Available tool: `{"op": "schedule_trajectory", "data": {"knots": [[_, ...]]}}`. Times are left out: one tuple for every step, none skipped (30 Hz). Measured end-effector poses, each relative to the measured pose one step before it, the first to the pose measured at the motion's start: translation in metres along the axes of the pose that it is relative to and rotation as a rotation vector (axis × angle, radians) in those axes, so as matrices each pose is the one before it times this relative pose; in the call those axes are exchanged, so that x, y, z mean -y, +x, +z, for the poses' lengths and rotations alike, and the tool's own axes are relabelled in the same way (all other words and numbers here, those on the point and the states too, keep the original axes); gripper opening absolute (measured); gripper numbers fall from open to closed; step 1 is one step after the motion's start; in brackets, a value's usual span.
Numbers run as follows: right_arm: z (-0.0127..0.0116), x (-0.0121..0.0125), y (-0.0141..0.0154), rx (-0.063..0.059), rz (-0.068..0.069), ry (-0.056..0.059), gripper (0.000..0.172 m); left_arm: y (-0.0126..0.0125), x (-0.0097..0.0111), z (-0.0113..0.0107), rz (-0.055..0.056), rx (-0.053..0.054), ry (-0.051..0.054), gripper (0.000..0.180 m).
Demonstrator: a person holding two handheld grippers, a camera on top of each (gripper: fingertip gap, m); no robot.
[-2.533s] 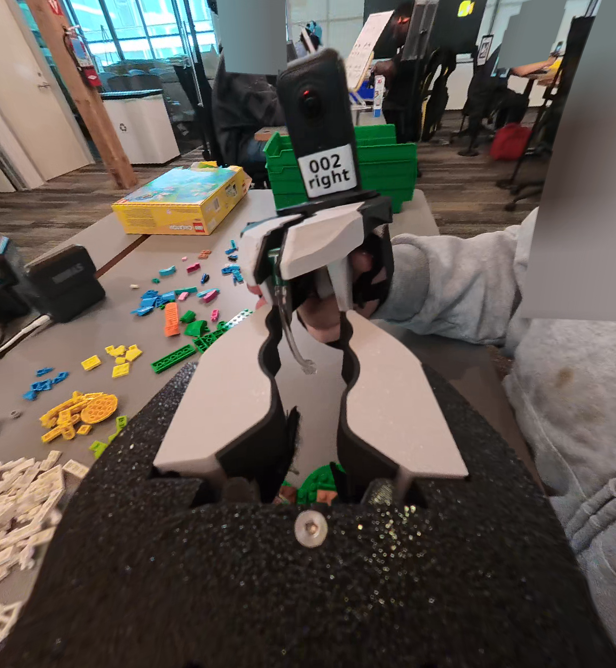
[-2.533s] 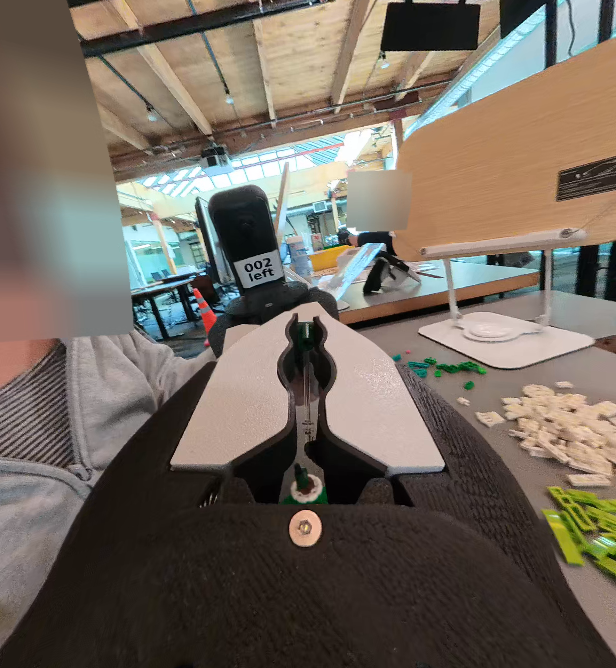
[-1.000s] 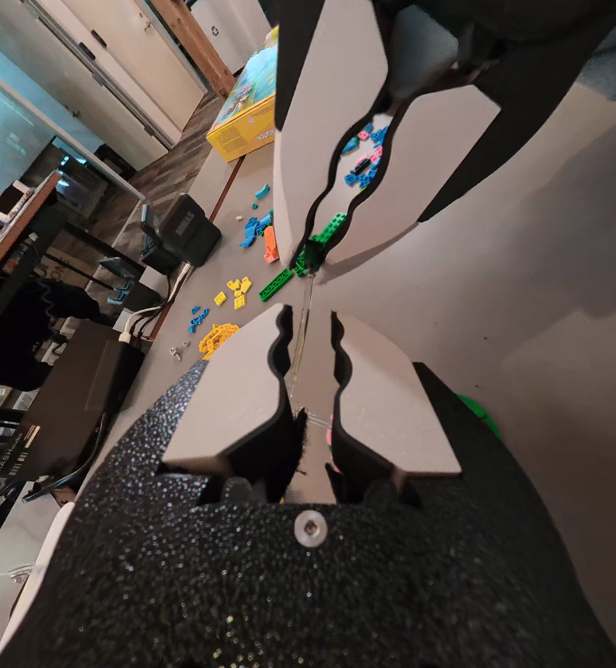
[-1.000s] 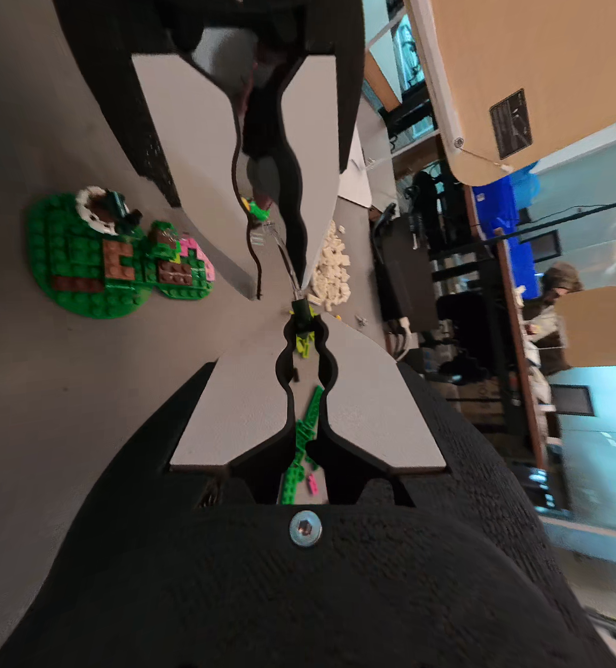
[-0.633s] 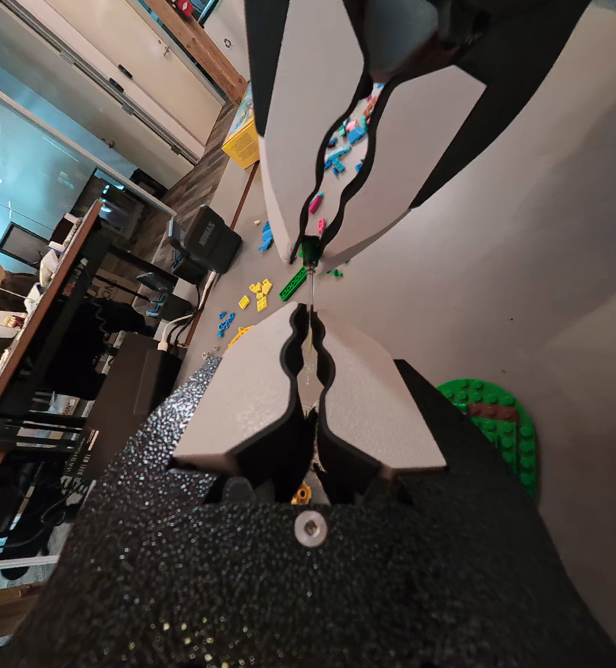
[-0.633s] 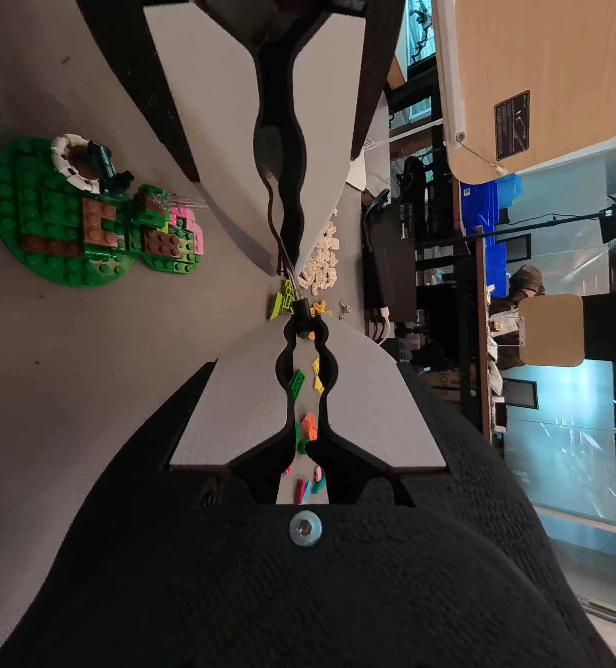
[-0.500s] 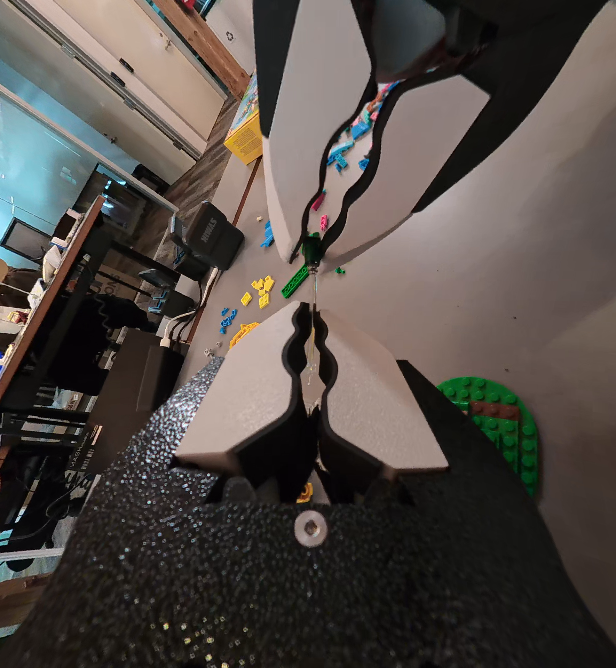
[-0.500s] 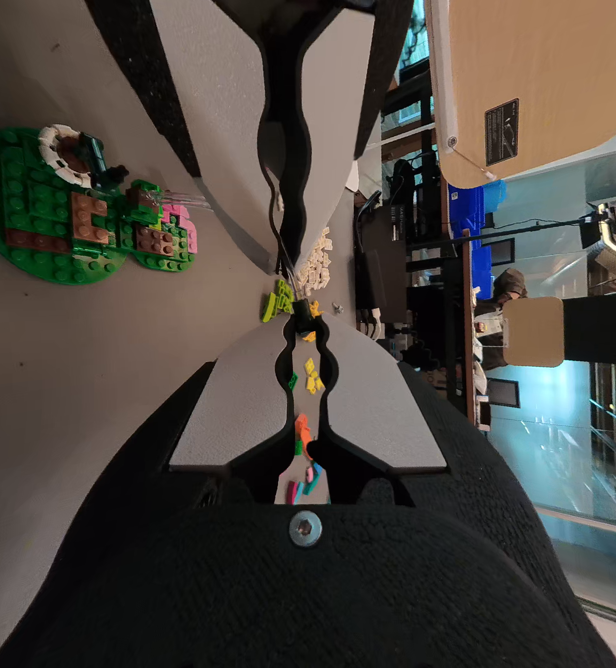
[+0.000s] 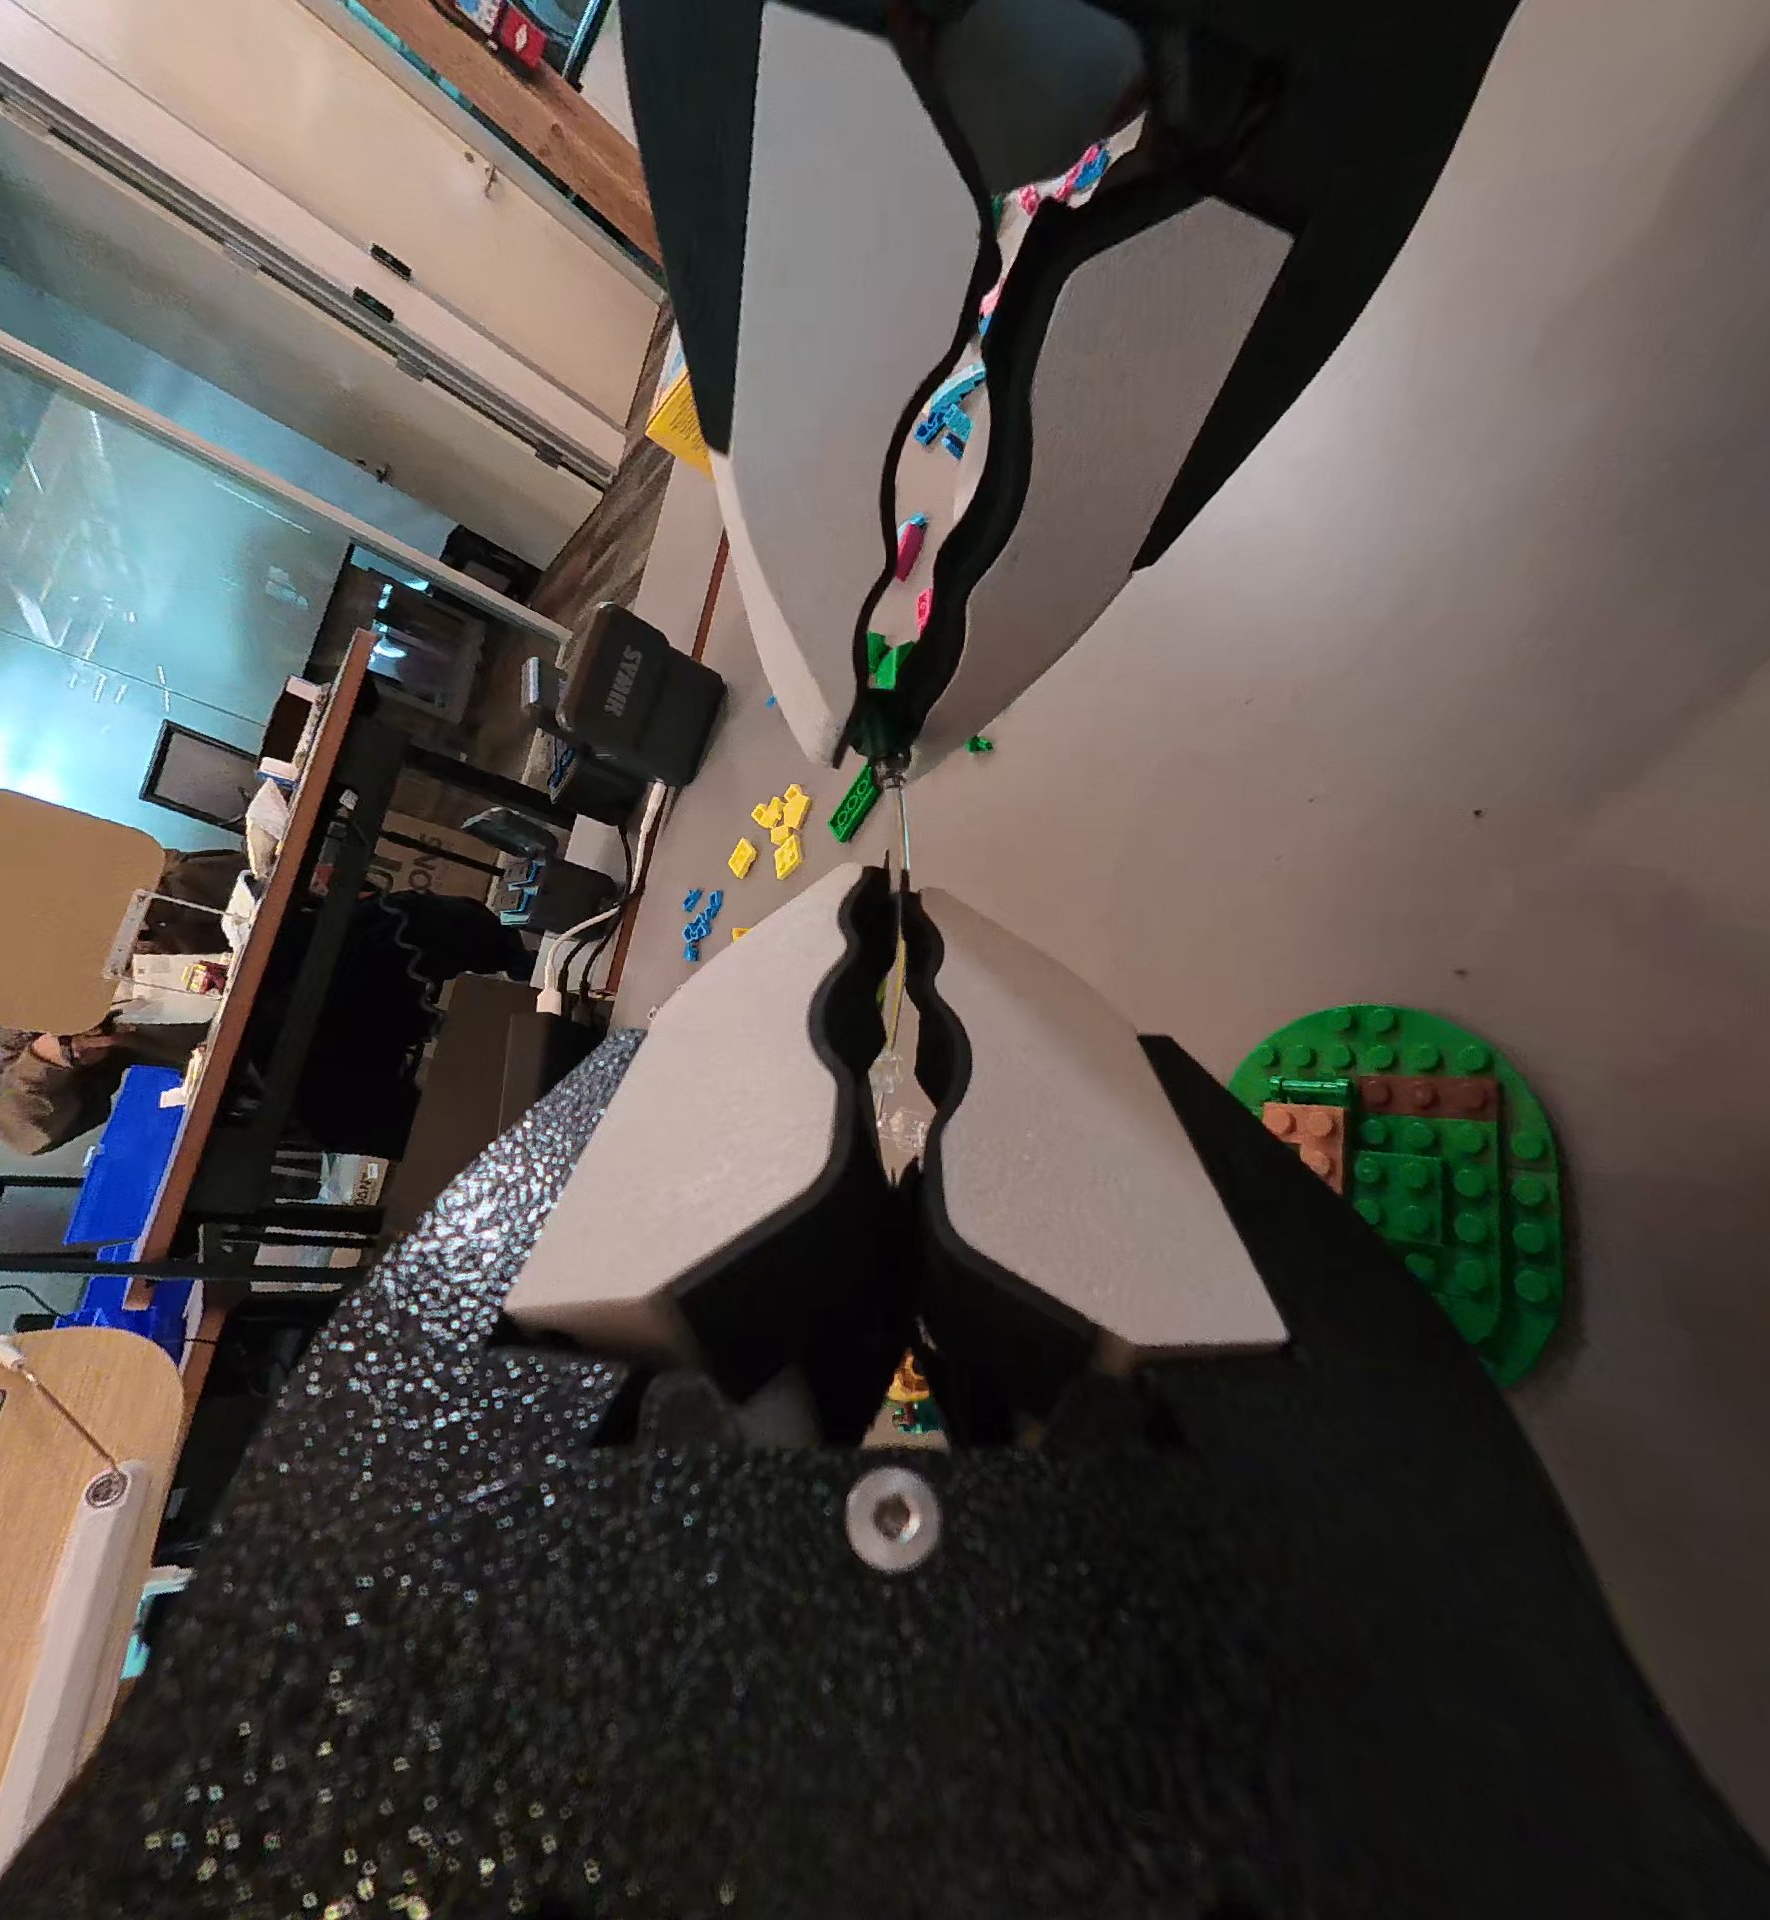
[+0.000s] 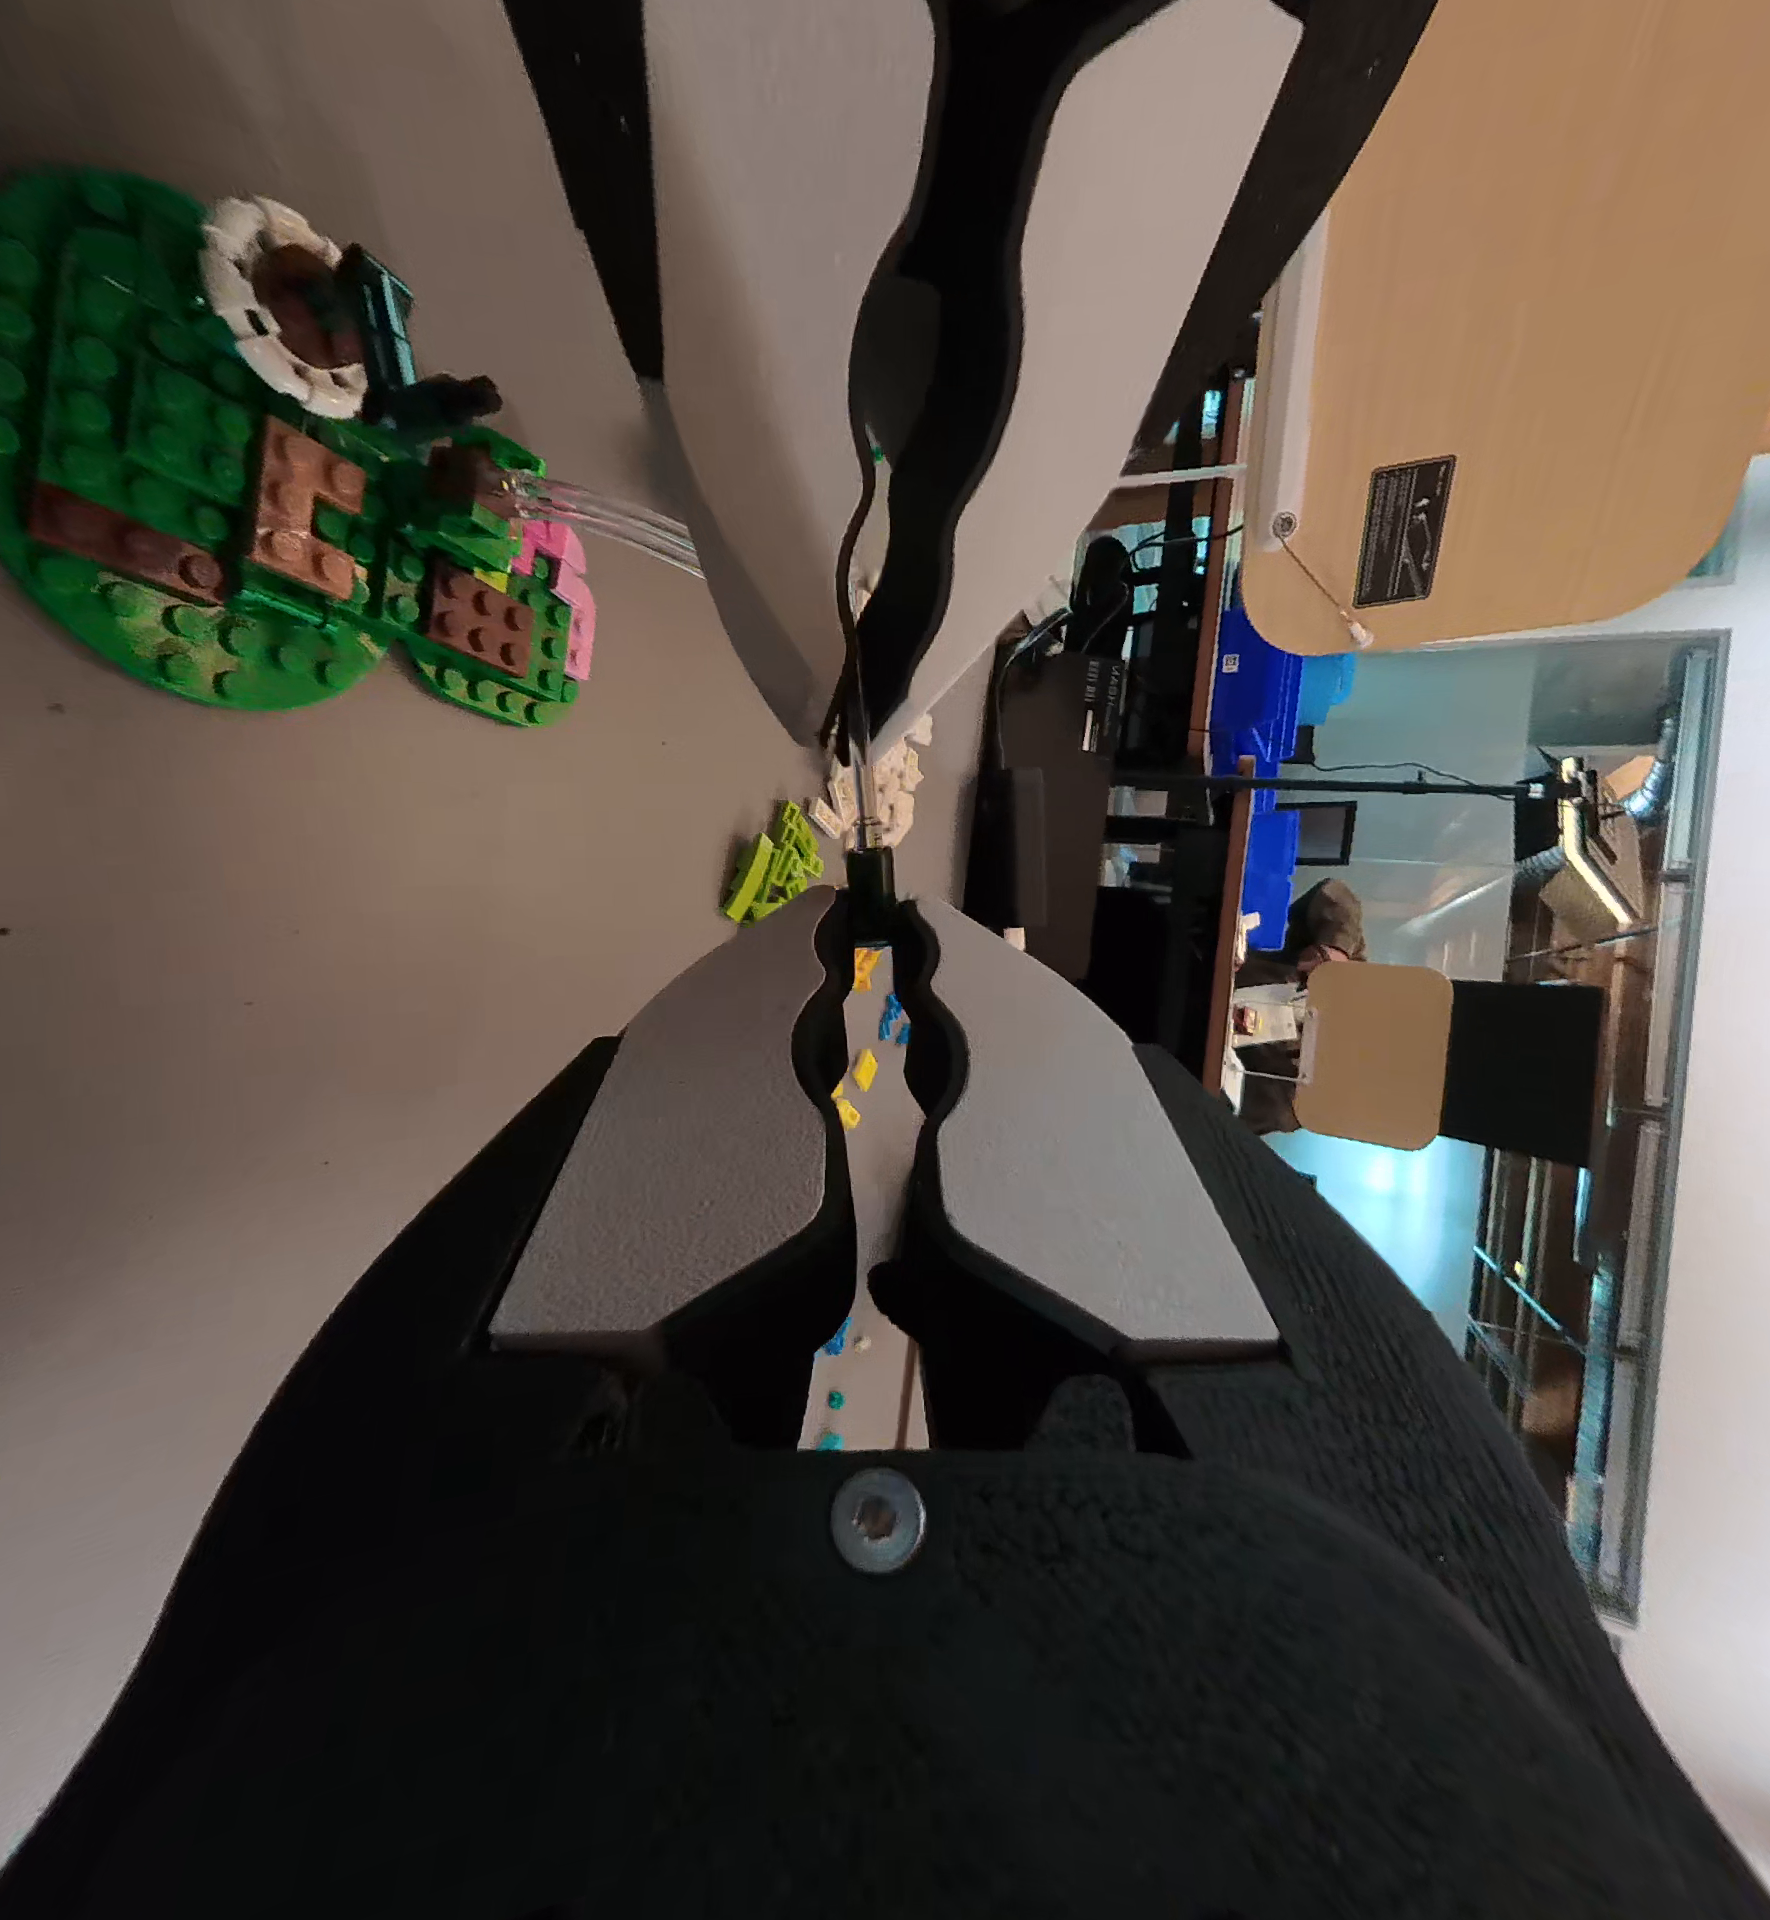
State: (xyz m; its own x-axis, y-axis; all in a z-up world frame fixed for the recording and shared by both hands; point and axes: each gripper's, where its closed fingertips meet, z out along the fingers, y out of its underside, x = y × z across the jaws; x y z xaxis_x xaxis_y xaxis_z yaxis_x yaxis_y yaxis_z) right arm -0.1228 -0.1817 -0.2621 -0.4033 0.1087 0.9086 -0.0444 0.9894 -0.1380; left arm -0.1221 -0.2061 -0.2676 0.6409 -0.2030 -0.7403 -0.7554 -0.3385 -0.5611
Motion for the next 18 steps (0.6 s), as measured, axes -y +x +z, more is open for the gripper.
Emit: {"op": "schedule_trajectory", "data": {"knots": [[0.00001,0.00008,-0.00075,0.0048,0.005,0.0085,0.007,0.00033,0.00021,-0.0005,-0.0014,-0.0011,0.0009,0.004],[-0.00019,0.00018,-0.00064,0.0047,0.0053,0.0097,0.007,0.00044,0.0005,-0.00068,-0.0022,-0.0019,0.0022,0.004],[-0.00008,0.00019,-0.0004,0.0022,0.0014,0.0072,0.007,0.00031,0.00022,-0.00058,-0.0014,-0.0019,0.0014,0.004],[-0.00002,0.00033,-0.00033,-0.0004,-0.0041,0.0051,0.007,0.00027,-0.00018,-0.0006,-0.0003,-0.0022,-0.0009,0.004],[0.00013,0.00031,-0.0007,0.001,-0.0032,0.0031,0.007,0.00051,-0.0003,-0.00062,-0.0015,-0.0039,-0.0013,0.004],[0.0001,0.00071,-0.00098,0.0027,-0.0009,0.0064,0.007,0.00085,-0.00028,-0.00074,-0.0006,-0.0042,0.0006,0.004],[-0.00018,0.00073,-0.00145,0.0069,0.0053,0.0095,0.007,0.00131,-0.00002,-0.00083,-0.0054,-0.0071,0.0021,0.004],[-0.00026,0.00058,-0.00132,0.0073,0.0043,0.0075,0.007,0.00138,0.00015,-0.00085,-0.0049,-0.0061,0.0029,0.004],[-0.00037,0.00062,-0.00142,0.0073,0.0019,0.0072,0.007,0.00119,0.00001,-0.00058,-0.0003,-0.0032,0.0019,0.004],[-0.00017,0.00062,-0.00116,0.0065,0.0025,0.0064,0.007,0.00126,-0.00013,-0.00051,-0.001,-0.0037,0.0003,0.008],[0.0002,0.00013,-0.00115,0.0057,0.0018,0.0028,0.007,0.00092,-0.00042,-0.00038,-0.0023,-0.004,-0.0013,0.008],[0.00015,0.00012,-0.00086,0.0026,-0.0033,0.0017,0.007,0.00059,-0.00042,-0.00031,-0.0001,-0.0021,-0.0008,0.004],[-0.00004,0.00051,-0.00097,0.0041,0.0006,0.0067,0.007,0.00095,0.0001,-0.00032,-0.0022,-0.0045,0.0027,0.004],[0.00005,-0.00259,-0.00071,0.0037,-0.0004,-0.0099,0.006,0.00058,-0.00108,-0.00052,-0.0016,-0.0027,-0.0042,0.008],[-0.00116,-0.0395,0.00408,-0.0197,-0.048,-0.2066,0.006,-0.00617,-0.01462,-0.0056,0.0248,0.0332,-0.0736,0.004],[0.00085,-0.05961,-0.00014,-0.0055,-0.0282,-0.2176,0.006,-0.01441,-0.02411,-0.01204,0.0083,0.0662,-0.0761,0.004],[0.00089,-0.03667,-0.00695,0.0401,0.0863,-0.0419,0.007,-0.00528,-0.01364,-0.01238,-0.127,-0.029,0.0182,0.004],[-0.00762,-0.00998,0.00279,0.004,0.0831,0.0421,0.007,-0.00401,0.00195,-0.01158,-0.1703,-0.0471,0.0799,0.003]]}}
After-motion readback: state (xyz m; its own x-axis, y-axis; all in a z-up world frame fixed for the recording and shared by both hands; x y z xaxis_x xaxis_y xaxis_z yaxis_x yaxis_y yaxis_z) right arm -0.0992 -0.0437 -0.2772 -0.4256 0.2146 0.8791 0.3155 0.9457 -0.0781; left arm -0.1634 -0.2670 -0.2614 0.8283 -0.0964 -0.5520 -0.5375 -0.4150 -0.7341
